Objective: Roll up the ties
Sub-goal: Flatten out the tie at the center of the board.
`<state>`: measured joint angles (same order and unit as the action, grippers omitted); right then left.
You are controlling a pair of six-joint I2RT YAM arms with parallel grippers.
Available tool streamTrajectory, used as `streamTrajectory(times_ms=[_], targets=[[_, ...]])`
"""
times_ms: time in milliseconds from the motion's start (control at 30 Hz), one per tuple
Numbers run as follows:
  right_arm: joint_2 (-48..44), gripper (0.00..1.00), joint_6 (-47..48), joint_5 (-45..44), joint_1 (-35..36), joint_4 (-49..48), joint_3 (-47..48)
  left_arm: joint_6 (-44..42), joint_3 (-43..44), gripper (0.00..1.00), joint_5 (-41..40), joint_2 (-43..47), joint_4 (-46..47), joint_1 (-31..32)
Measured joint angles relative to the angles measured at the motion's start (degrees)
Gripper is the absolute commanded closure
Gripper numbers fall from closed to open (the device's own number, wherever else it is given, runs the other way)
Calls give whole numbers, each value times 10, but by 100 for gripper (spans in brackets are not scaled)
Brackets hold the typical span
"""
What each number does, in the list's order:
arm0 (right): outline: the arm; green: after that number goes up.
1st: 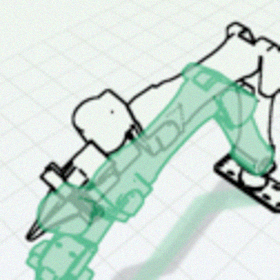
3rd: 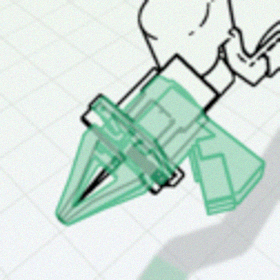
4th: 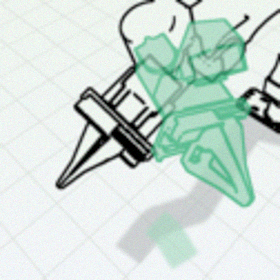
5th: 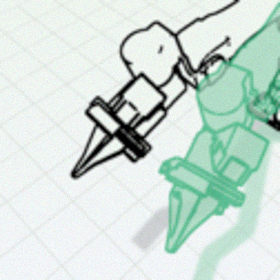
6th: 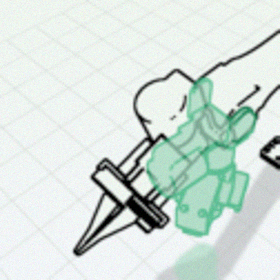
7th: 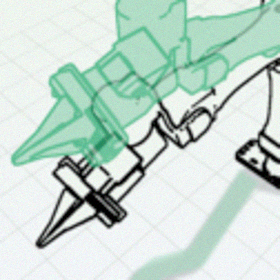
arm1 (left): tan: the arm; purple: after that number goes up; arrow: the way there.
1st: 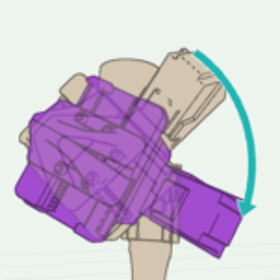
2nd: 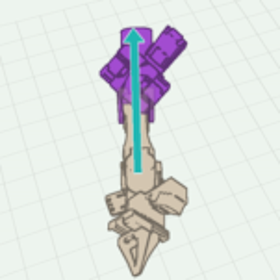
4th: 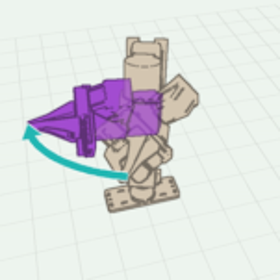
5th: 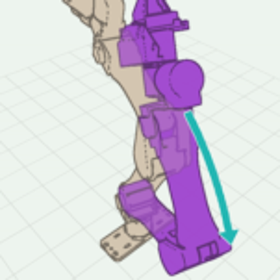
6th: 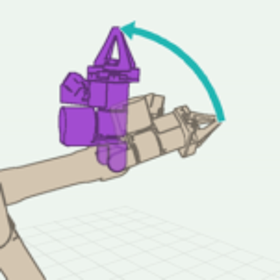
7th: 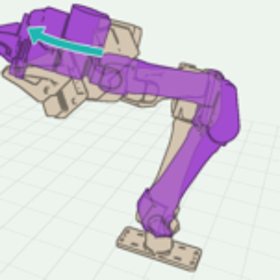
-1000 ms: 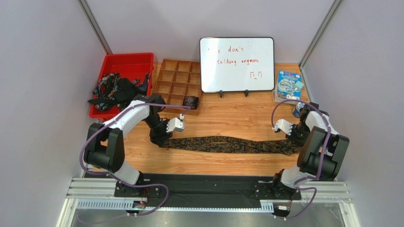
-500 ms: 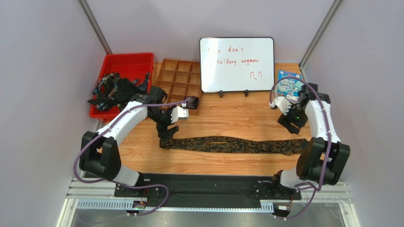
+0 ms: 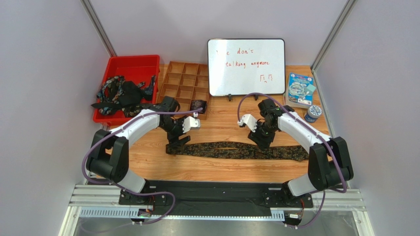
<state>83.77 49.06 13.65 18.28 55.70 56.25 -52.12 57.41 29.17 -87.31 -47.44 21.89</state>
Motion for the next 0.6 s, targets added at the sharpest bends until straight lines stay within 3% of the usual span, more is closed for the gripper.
streamTrajectory(times_ms=[167, 233, 367, 600], targets=[[37, 52, -29, 0, 23, -42, -14, 8, -23, 14, -7, -6, 7, 0], [48, 53, -34, 0, 28, -59, -20, 10, -26, 7, -8, -7, 10, 0], [66, 59, -39, -2, 37, -79, -32, 16, -30, 7, -13, -16, 24, 0], [79, 80, -45, -9, 45, -97, -38, 20, -32, 24, -35, -34, 46, 0]])
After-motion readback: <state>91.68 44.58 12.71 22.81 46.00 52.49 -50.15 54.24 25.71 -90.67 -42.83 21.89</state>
